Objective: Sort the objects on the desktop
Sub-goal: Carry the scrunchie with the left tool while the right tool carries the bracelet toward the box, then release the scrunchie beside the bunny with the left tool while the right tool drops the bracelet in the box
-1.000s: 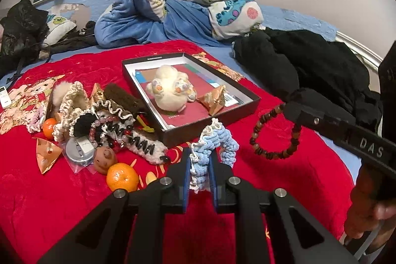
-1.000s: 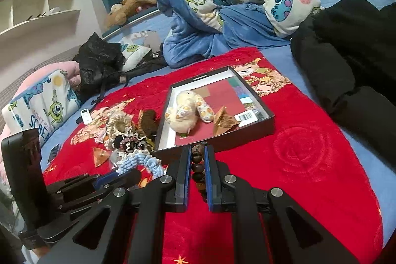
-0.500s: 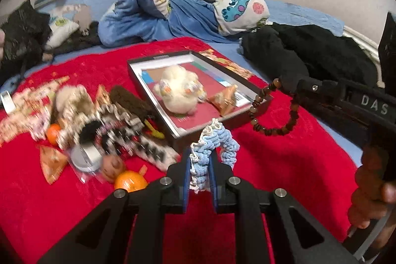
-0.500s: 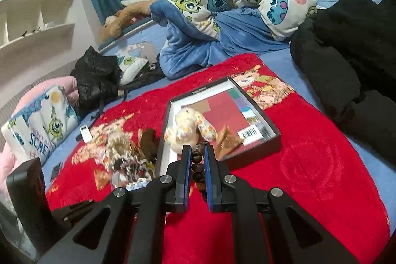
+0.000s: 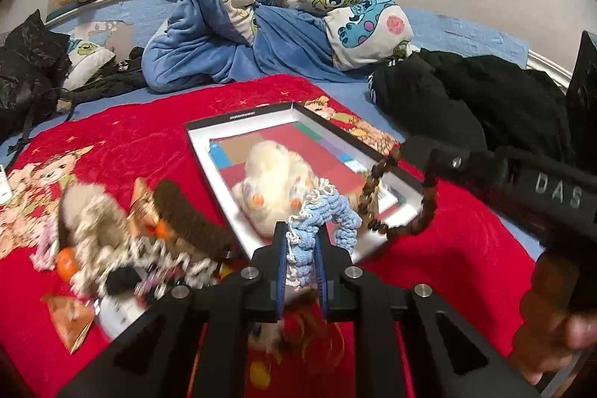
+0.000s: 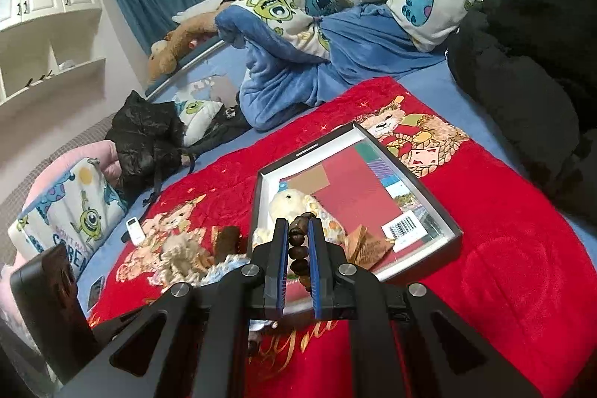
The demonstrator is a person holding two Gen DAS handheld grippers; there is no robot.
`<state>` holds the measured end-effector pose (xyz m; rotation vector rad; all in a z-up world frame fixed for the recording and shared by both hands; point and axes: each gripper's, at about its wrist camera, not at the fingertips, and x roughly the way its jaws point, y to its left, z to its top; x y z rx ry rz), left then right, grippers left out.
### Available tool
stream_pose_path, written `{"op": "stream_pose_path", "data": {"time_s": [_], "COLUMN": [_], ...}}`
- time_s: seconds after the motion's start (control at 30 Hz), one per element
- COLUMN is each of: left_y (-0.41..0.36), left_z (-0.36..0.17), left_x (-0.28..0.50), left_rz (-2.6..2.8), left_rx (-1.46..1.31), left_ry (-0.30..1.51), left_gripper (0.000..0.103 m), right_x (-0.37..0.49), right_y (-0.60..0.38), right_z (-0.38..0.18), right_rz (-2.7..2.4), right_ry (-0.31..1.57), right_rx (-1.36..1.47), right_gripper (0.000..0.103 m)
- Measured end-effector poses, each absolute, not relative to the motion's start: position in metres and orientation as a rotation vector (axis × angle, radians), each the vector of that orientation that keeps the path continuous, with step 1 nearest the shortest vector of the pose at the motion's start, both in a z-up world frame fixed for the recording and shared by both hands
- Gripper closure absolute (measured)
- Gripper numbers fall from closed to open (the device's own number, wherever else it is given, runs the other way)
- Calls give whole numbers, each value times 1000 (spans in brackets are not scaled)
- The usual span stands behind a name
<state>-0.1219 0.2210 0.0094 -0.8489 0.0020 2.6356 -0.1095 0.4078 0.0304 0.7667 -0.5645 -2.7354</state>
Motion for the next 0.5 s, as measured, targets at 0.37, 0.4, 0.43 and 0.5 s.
{"op": "stream_pose_path", "data": {"time_s": [0.37, 0.4, 0.43, 0.5], "left_y": [221, 220, 220, 219], "left_z": [-20, -23, -25, -28], "left_x": [-176, -179, -181, -182], "left_rz": [2622, 2621, 2620, 2611], "left_rx": [-858, -870, -880, -884], "left_ry": [-58, -61, -62, -72], "left_gripper": [89, 89, 89, 89], "right_x": [-161, -162, -163, -167], "right_y": [426, 427, 427, 425], "right_z": [6, 4, 1, -3], "right_rz": [-2764, -2763, -2768, -2788], "right_ry": [-599, -600, -592, -564], "right_rx": [874, 882, 895, 925], "right_gripper": [92, 92, 92, 92]}}
